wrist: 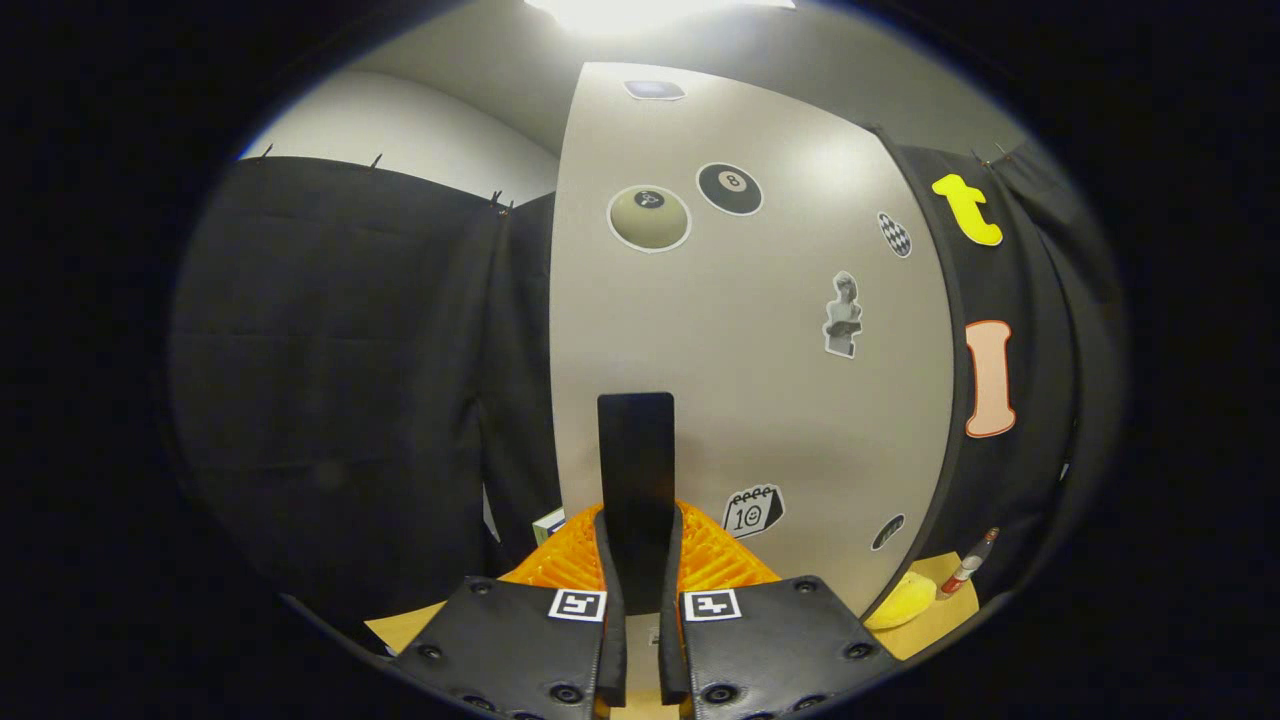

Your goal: Open the shoe cabinet door, grab the shoes and put them into the shoe cabinet, then close the shoe cabinet door.

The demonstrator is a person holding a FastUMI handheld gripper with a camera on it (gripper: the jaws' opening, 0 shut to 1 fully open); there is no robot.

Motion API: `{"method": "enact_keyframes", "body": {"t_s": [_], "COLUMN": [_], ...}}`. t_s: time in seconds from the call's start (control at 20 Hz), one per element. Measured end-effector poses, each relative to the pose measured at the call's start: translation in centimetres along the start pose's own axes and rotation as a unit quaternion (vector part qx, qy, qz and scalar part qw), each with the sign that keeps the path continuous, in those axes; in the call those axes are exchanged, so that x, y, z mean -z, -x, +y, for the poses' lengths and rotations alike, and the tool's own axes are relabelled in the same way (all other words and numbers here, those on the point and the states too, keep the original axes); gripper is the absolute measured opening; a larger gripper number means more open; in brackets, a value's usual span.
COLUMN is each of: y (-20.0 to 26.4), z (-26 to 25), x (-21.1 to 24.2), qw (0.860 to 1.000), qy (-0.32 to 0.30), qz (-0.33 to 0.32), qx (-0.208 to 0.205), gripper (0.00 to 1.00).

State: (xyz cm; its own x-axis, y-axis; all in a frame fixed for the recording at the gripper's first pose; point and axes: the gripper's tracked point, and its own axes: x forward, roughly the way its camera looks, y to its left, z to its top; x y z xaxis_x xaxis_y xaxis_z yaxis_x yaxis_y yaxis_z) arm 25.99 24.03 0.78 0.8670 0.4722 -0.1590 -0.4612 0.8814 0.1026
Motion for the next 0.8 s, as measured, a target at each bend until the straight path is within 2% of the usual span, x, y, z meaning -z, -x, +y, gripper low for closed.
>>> {"method": "enact_keyframes", "body": {"t_s": [0.35,0.8], "y": [3.3,6.5], "z": [-1.0,-3.3], "x": [-0.2,-0.2], "qw": [1.000,0.999], "qy": [-0.007,-0.006], "qz": [-0.004,-0.006], "qx": [0.007,0.035], "gripper": [0.14,0.14]}}
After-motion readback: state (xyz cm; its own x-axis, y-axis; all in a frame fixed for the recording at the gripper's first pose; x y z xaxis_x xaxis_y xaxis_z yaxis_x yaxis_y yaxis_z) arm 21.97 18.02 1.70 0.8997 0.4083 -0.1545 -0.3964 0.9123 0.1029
